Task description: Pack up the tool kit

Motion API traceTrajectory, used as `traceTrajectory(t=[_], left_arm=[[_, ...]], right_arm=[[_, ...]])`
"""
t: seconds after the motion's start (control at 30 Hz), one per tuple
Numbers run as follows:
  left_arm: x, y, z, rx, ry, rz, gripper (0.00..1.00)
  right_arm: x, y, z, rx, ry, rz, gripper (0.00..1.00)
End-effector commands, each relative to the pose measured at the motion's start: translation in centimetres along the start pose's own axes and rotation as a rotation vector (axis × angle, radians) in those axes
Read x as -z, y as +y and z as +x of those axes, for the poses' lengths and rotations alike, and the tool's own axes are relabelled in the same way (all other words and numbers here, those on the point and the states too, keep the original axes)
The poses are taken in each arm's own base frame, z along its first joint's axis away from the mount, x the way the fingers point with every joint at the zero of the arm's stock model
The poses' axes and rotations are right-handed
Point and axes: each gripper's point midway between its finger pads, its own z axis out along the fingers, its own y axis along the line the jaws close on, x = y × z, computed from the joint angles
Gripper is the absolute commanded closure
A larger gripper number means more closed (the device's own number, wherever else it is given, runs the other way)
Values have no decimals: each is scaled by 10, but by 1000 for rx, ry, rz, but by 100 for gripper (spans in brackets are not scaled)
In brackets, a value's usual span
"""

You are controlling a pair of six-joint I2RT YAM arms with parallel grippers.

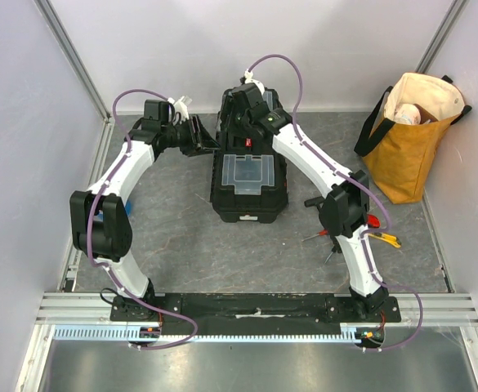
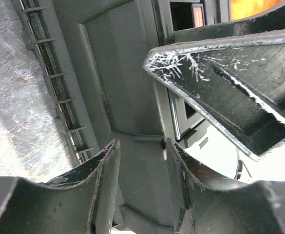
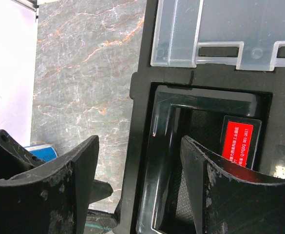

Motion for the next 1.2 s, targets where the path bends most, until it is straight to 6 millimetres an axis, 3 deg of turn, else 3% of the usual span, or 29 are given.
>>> traceTrajectory(t=[0.0,0.17,0.3,0.5,0.63,0.77,0.97,1.07,1.17], left_arm=[[12,-15,-1,-60,-15,27,51],[20,-23,-6,-73,-36,27,51],[24,-32,-10,-79,-49,46,51],[30,-49,-20,-88,-89,100,51],[30,-62,-27,-101,-115,147,45],[19,-65,-27,-95,-104,158,42],[-14,-61,-19,-72,-50,110,39],[-26,-66,-19,-77,-35,98,39],[-34,-58,-22,-51,-40,54,39]], right_arm=[[-27,3,60,-17,160,-26,26],[-14,34,52,-172,208,-277,25],[-8,33,39,-349,208,-432,26],[-1,29,27,-408,195,-538,26],[4,26,19,-438,185,-580,26],[5,20,14,-461,183,-599,26],[7,15,7,-458,164,-595,27],[6,8,5,-460,157,-573,27],[6,-9,-1,-452,130,-499,27]])
